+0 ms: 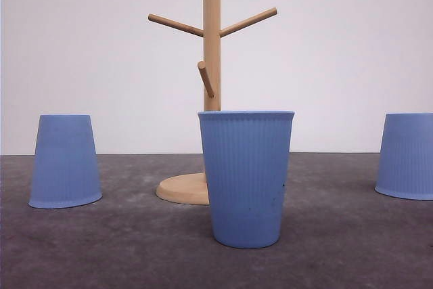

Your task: Place three cups

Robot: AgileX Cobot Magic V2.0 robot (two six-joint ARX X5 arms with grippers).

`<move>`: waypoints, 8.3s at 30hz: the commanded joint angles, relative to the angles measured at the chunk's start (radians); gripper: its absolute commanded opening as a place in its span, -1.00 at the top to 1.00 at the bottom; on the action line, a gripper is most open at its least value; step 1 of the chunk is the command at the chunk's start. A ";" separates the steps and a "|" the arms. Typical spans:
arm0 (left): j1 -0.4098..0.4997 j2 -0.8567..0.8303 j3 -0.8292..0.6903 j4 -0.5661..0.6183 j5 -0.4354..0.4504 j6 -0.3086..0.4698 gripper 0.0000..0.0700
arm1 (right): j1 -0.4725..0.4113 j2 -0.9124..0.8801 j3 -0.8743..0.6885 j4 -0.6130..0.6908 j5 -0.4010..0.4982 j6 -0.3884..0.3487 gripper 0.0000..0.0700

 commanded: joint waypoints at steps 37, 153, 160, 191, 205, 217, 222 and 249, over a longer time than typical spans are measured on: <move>-0.341 0.207 0.071 0.094 -0.051 0.232 -0.51 | 0.164 0.274 0.102 -0.057 -0.044 -0.435 -0.21; 0.055 1.183 0.887 0.204 0.736 -0.203 -0.04 | 0.171 0.274 0.102 0.002 -0.045 -0.427 -0.21; -0.005 1.237 0.887 0.210 0.737 -0.213 -0.04 | 0.171 0.274 0.102 0.002 -0.045 -0.428 -0.21; -0.111 1.356 0.887 0.266 0.759 -0.232 -0.49 | 0.171 0.274 0.102 0.003 -0.044 -0.428 -0.21; -0.099 1.356 0.887 0.263 0.796 -0.210 -0.72 | 0.171 0.274 0.102 0.003 -0.044 -0.428 -0.21; 0.034 1.312 0.887 0.226 0.813 -0.146 -0.68 | 0.171 0.274 0.102 0.003 -0.044 -0.428 -0.21; 0.101 1.230 0.887 0.111 0.786 0.001 -0.16 | 0.171 0.274 0.102 0.003 -0.044 -0.428 -0.21; 0.067 0.603 0.182 0.312 0.322 0.179 -0.09 | 0.169 0.275 0.102 0.001 0.015 -0.276 -0.21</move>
